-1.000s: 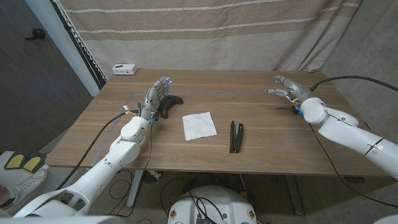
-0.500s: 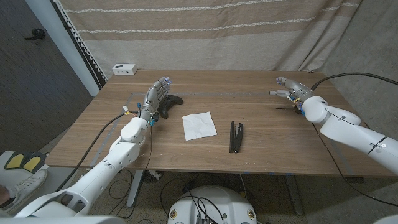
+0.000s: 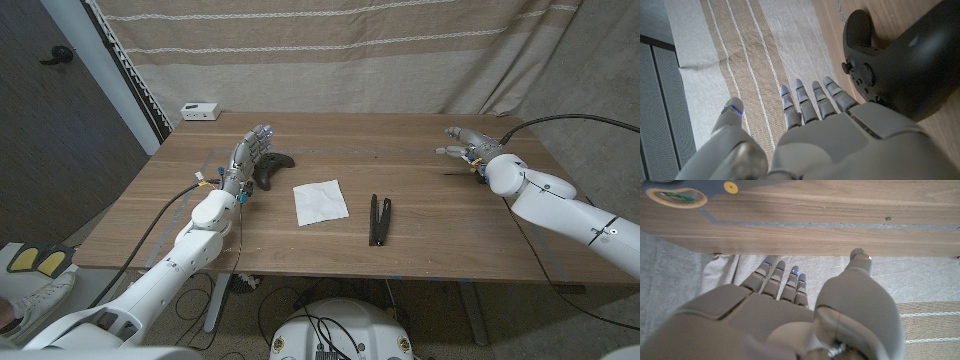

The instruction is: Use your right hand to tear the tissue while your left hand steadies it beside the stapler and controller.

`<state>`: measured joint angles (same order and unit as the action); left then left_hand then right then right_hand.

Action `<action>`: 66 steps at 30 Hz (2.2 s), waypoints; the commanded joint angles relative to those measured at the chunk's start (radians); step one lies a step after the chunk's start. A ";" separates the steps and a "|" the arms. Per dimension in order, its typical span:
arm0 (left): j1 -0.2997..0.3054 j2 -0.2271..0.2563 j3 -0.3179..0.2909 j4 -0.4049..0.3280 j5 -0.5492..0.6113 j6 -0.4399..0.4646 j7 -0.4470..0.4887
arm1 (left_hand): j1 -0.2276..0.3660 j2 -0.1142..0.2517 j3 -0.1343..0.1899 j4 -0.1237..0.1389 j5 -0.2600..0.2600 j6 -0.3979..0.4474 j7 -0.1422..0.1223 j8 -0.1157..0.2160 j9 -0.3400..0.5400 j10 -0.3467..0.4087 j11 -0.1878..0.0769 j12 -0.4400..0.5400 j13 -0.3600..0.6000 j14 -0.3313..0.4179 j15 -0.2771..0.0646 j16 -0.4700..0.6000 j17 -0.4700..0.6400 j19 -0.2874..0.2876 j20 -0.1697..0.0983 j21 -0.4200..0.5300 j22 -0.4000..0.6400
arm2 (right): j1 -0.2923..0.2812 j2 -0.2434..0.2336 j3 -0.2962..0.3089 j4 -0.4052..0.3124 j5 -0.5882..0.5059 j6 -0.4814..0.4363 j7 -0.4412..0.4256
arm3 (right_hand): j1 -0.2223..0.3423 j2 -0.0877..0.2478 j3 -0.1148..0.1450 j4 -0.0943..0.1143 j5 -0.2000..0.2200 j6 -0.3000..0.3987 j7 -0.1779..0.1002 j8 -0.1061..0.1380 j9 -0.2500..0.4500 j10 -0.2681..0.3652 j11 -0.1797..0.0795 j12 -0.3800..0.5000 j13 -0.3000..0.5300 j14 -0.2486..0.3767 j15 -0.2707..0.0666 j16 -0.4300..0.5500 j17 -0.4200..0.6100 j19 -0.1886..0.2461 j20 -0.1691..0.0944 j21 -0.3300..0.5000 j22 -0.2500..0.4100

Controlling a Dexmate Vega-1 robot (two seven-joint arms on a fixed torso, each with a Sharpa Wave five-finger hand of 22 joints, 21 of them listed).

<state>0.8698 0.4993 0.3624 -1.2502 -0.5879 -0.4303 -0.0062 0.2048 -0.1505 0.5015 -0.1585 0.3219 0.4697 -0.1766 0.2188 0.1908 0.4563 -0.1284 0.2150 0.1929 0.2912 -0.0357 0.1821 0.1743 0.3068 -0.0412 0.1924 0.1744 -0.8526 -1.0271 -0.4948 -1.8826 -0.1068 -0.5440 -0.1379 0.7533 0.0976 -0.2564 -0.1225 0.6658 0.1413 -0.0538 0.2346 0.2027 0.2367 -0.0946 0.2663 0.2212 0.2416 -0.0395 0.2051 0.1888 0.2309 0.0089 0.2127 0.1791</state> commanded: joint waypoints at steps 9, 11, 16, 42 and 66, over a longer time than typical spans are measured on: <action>0.006 -0.002 -0.005 0.008 -0.010 -0.018 -0.012 | 0.013 0.003 0.003 0.005 -0.003 0.018 0.008 0.005 0.003 0.006 0.006 0.000 0.004 -0.003 -0.140 0.004 0.004 -0.006 -0.017 0.004 0.005 | 0.052 -0.007 -0.049 0.006 -0.038 -0.059 0.070 | 0.025 0.002 0.002 -0.003 0.011 -0.033 0.049 -0.017 0.002 0.004 -0.003 0.011 0.019 -0.031 -0.148 -0.011 0.002 0.004 -0.005 -0.004 0.005; 0.010 0.000 -0.007 0.002 -0.012 -0.017 -0.012 | 0.013 0.003 0.003 0.005 -0.004 0.018 0.008 0.004 0.003 0.006 0.005 0.000 0.004 -0.004 -0.139 0.004 0.004 -0.006 -0.018 0.004 0.005 | 0.053 -0.013 -0.051 0.003 -0.039 -0.064 0.079 | 0.031 0.004 0.004 -0.006 0.012 -0.035 0.049 -0.019 0.001 0.002 -0.004 0.011 0.020 -0.033 -0.148 -0.012 0.001 0.003 -0.009 -0.004 0.005; 0.016 0.006 -0.009 -0.009 -0.008 -0.015 -0.006 | 0.014 0.003 0.003 0.005 -0.004 0.018 0.010 0.003 0.003 0.007 0.005 0.000 0.004 -0.004 -0.140 0.004 0.004 -0.006 -0.017 0.004 0.005 | 0.056 -0.028 -0.060 -0.005 -0.053 -0.079 0.095 | 0.046 0.009 0.010 -0.011 0.015 -0.031 0.038 -0.018 0.001 -0.003 -0.003 0.010 0.021 -0.033 -0.148 -0.012 0.000 0.002 -0.014 -0.005 0.005; 0.031 0.010 -0.012 -0.037 -0.009 -0.012 0.001 | 0.016 0.003 0.003 0.005 -0.006 0.000 0.007 -0.008 0.003 0.003 0.007 -0.002 0.004 -0.003 -0.139 0.005 0.004 -0.007 -0.018 0.004 0.005 | 0.082 -0.063 -0.118 -0.038 -0.141 -0.167 0.171 | 0.194 0.070 0.091 -0.045 -0.009 -0.065 0.032 -0.033 -0.002 -0.054 -0.002 -0.012 0.017 -0.058 -0.147 -0.019 -0.001 -0.018 -0.031 -0.014 0.003; 0.031 0.008 -0.008 -0.032 -0.010 -0.007 -0.003 | 0.018 0.003 0.002 0.006 -0.008 0.008 0.008 -0.007 0.003 0.003 0.007 -0.002 0.004 -0.004 -0.131 0.004 0.004 -0.006 -0.017 0.005 0.005 | 0.128 -0.058 -0.181 -0.022 -0.260 -0.205 0.257 | 0.257 0.077 0.125 -0.032 -0.021 -0.012 -0.031 -0.008 0.004 -0.036 -0.027 -0.003 0.017 -0.058 -0.172 -0.013 0.004 -0.024 -0.051 -0.014 0.003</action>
<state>0.9000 0.5101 0.3540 -1.2872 -0.5948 -0.4369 -0.0066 0.2125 -0.1507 0.5015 -0.1585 0.3161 0.4696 -0.1693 0.2107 0.1910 0.4563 -0.1285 0.2150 0.1929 0.2912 -0.0357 0.1821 0.1742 0.3069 -0.0412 0.1924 0.1744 -0.7493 -1.0921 -0.6501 -1.9137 -0.3171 -0.7346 0.0740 0.9956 0.1741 -0.1424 -0.1537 0.6504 0.1169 -0.0825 0.2156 0.2026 0.1892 -0.1201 0.2552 0.2350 0.1814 -0.0379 0.1913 0.1887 0.2037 -0.0359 0.1998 0.1790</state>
